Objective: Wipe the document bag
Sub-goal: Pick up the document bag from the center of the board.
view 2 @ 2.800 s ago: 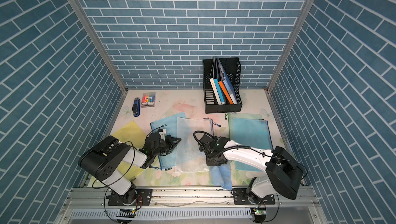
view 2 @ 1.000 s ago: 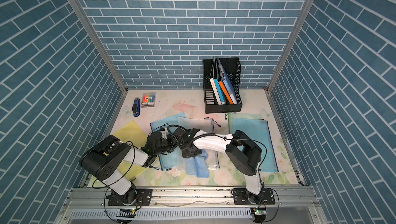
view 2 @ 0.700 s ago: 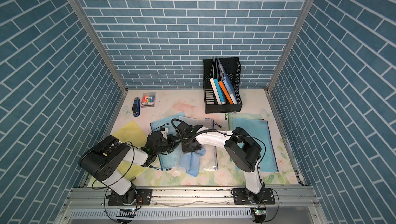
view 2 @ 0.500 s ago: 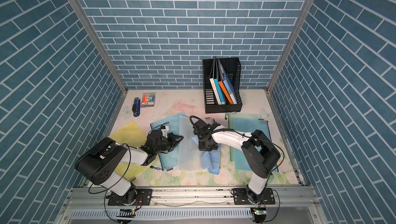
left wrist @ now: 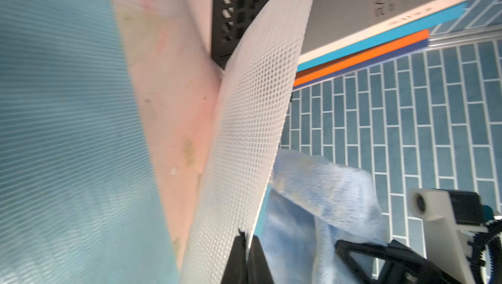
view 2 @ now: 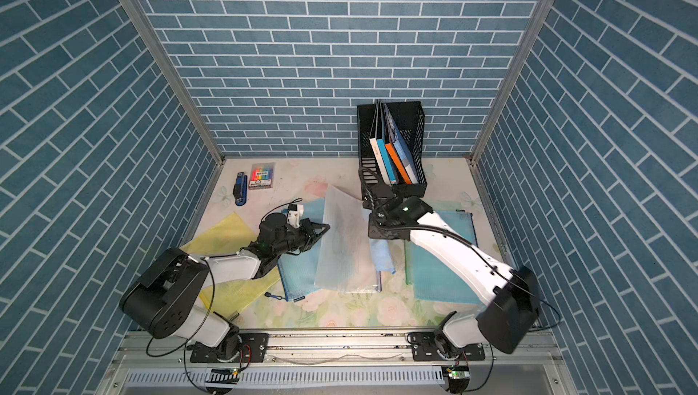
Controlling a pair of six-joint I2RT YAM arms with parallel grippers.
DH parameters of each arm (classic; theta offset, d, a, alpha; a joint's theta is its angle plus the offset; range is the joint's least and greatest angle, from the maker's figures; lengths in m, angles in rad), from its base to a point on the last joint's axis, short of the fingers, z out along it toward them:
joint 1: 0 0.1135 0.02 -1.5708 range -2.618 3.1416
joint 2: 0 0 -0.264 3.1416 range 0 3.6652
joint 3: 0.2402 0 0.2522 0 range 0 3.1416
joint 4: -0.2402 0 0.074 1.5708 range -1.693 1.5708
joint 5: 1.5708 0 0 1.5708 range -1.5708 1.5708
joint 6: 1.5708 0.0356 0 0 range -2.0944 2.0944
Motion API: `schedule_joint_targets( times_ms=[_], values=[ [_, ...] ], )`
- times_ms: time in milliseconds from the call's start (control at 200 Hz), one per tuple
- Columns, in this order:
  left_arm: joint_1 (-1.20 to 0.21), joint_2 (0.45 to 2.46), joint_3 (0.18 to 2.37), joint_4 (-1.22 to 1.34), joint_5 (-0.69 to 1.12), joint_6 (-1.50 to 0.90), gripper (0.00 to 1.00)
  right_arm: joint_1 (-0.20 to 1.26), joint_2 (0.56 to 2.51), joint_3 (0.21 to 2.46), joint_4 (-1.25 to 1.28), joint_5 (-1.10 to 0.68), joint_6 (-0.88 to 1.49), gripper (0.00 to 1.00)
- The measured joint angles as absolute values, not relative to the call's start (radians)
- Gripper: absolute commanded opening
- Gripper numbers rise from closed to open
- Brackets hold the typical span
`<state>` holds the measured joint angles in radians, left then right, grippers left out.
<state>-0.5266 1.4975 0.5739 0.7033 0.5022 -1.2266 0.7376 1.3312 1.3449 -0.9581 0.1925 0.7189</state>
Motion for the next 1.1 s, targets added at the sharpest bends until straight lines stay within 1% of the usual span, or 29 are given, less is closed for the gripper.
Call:
schedule_joint_targets(
  times_ms=[135,275,415,590,715,965,1100],
  values=[
    [-0.579,1.464,0.71,0.625,0.511,-1.184,0.0,0.718,1.182,1.422,-1.087,0.278,0.717,0.0],
    [-0.644,1.467,0.823,0.57,0.519,-1.156,0.0,0.708,1.066,1.46,-1.234,0.368,0.724,0.0],
    [-0.71,1.502,0.911,0.545,0.523,-1.148,0.0,0.706,1.011,1.533,-1.352,0.435,0.729,0.0],
    [-0.789,1.583,1.035,0.521,0.526,-1.148,0.0,0.706,0.99,1.592,-1.416,0.477,0.73,0.0],
    [-0.848,1.664,1.16,0.53,0.528,-1.169,0.0,0.706,0.976,1.598,-1.436,0.494,0.736,0.0],
    [-0.949,1.906,1.473,0.572,0.545,-1.235,0.0,0.706,0.958,1.625,-1.449,0.521,0.736,0.0],
    [-0.984,2.081,1.67,0.62,0.556,-1.293,0.0,0.706,0.929,1.649,-1.458,0.55,0.736,0.0]
  ],
)
